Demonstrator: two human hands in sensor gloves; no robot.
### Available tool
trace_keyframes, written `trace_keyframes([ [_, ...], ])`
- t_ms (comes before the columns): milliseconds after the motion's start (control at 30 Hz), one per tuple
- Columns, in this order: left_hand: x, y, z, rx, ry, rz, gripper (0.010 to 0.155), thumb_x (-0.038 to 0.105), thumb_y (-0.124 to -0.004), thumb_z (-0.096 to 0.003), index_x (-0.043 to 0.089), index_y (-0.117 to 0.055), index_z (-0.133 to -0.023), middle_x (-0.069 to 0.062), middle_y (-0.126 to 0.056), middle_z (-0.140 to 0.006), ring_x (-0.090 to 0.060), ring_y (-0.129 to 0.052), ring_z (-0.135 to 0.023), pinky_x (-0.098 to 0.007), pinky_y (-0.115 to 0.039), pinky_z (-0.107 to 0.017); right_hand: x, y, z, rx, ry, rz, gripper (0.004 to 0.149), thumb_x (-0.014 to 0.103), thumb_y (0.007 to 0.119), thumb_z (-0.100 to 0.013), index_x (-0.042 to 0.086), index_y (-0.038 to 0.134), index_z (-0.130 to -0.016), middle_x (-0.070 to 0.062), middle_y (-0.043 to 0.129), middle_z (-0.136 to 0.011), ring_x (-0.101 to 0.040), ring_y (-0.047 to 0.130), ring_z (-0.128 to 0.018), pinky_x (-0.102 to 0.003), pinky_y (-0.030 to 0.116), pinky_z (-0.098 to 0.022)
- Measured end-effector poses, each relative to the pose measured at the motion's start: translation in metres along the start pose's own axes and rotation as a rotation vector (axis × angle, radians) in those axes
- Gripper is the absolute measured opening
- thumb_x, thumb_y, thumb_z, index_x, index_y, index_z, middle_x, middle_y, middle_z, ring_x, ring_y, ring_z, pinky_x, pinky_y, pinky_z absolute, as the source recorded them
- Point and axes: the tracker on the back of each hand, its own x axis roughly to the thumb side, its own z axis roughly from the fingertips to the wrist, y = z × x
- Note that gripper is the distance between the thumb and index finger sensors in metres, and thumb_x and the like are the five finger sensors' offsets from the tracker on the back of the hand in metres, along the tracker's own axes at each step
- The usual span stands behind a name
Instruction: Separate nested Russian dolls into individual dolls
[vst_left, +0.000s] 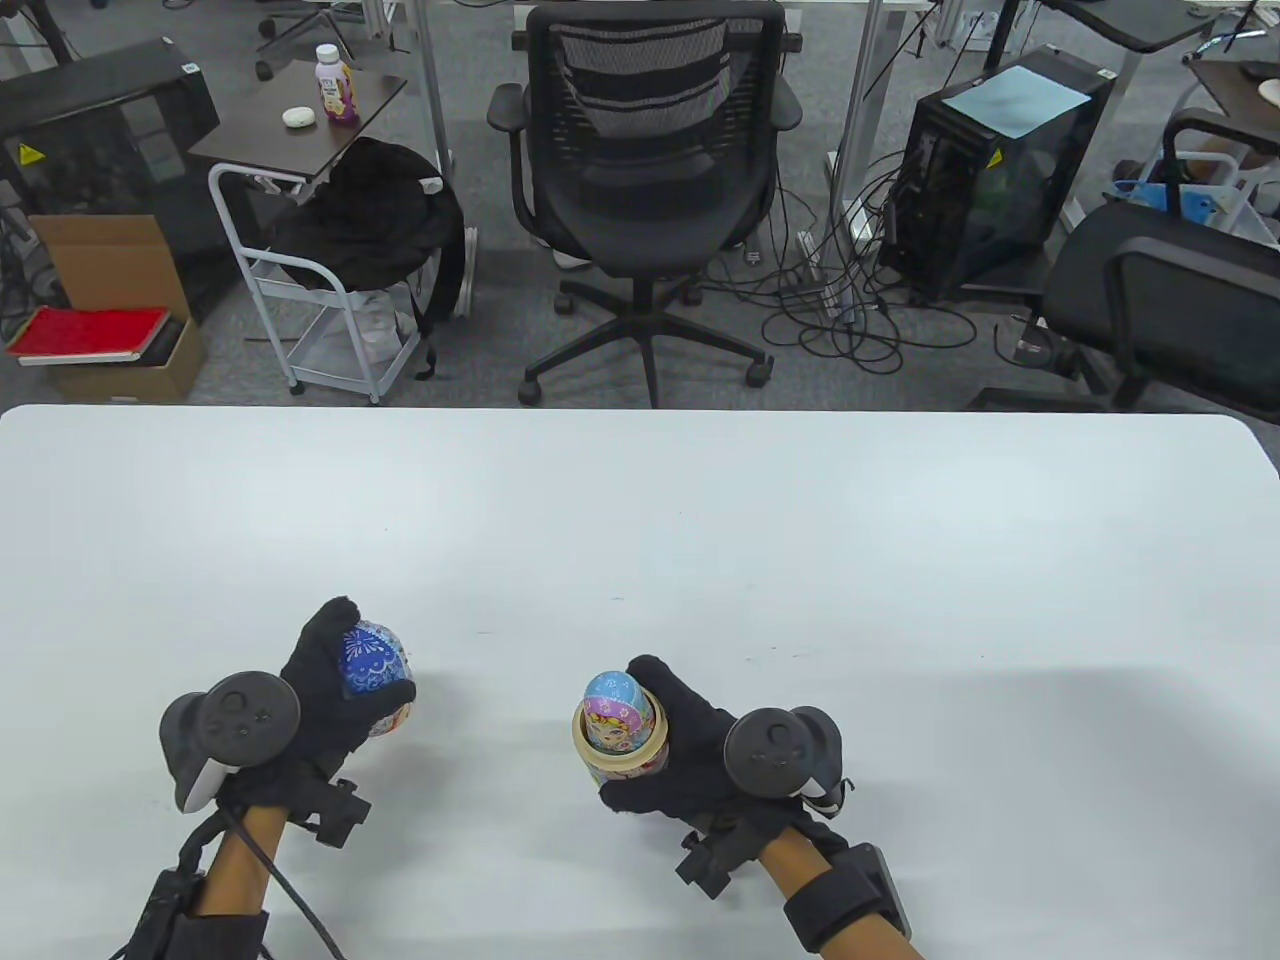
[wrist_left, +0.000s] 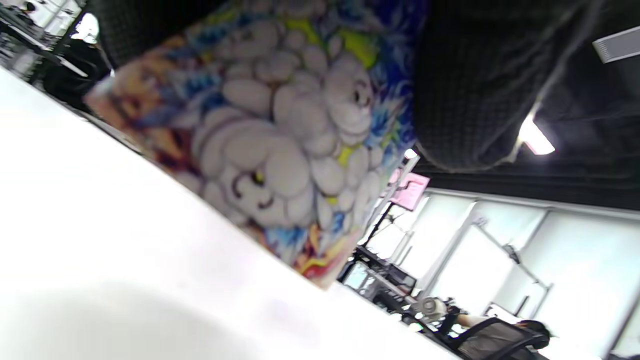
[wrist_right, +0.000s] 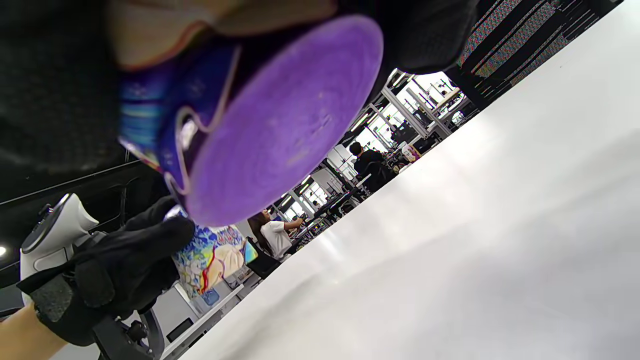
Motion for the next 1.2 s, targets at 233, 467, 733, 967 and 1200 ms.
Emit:
trace_keyframes([
  [233, -0.011, -0.003, 0.001, -0.034, 0.071, -0.124, 0.099, 0.056, -0.091, -0.0476, 0.014, -0.029, -0.113, -0.03, -0.057, -0.107, -0.052, -0.081, -0.088, -0.055, -0.08, -0.061, 0.0, 0.0, 0.001, 0.001, 0.0, 0.006, 0.116, 0.063, 0.096, -0.028, 0.007, 0.036, -0.11, -0.021, 0.07, -0.104, -0.04, 0.081, -0.091, -0.057, 0.067, -0.069],
  [467, -0.016, -0.009, 0.001, -0.081, 0.112, -0.215, 0.1, 0.058, -0.09, -0.0483, 0.015, -0.029, -0.115, -0.031, -0.054, -0.106, -0.051, -0.081, -0.088, -0.053, -0.08, -0.062, 0.0, 0.001, 0.001, 0.004, -0.003, 0.01, 0.116, 0.063, 0.096, -0.028, 0.007, 0.037, -0.11, -0.021, 0.07, -0.104, -0.04, 0.082, -0.091, -0.057, 0.067, -0.069],
  [733, -0.028, -0.018, 0.002, -0.136, 0.157, -0.245, 0.095, 0.057, -0.087, -0.0499, 0.013, -0.031, -0.114, -0.033, -0.05, -0.107, -0.053, -0.078, -0.09, -0.053, -0.08, -0.063, 0.0, 0.001, 0.001, 0.004, -0.006, 0.01, 0.116, 0.063, 0.096, -0.028, 0.007, 0.037, -0.11, -0.021, 0.07, -0.104, -0.04, 0.082, -0.091, -0.057, 0.068, -0.069],
  [967, -0.033, -0.02, 0.004, -0.15, 0.151, -0.205, 0.095, 0.055, -0.085, -0.0506, 0.013, -0.027, -0.113, -0.031, -0.047, -0.109, -0.054, -0.074, -0.092, -0.054, -0.076, -0.065, 0.001, 0.001, 0.002, 0.007, -0.007, 0.011, 0.116, 0.063, 0.096, -0.028, 0.007, 0.037, -0.11, -0.021, 0.07, -0.104, -0.041, 0.082, -0.09, -0.057, 0.068, -0.069],
  [1200, 0.004, -0.004, 0.005, -0.002, -0.042, -0.307, 0.103, 0.064, -0.08, -0.0486, 0.01, -0.023, -0.115, -0.033, -0.033, -0.114, -0.064, -0.047, -0.098, -0.066, -0.057, -0.068, 0.001, 0.003, 0.002, 0.014, -0.006, 0.02, 0.115, 0.063, 0.095, -0.028, 0.007, 0.036, -0.11, -0.021, 0.069, -0.104, -0.04, 0.082, -0.091, -0.056, 0.067, -0.069],
])
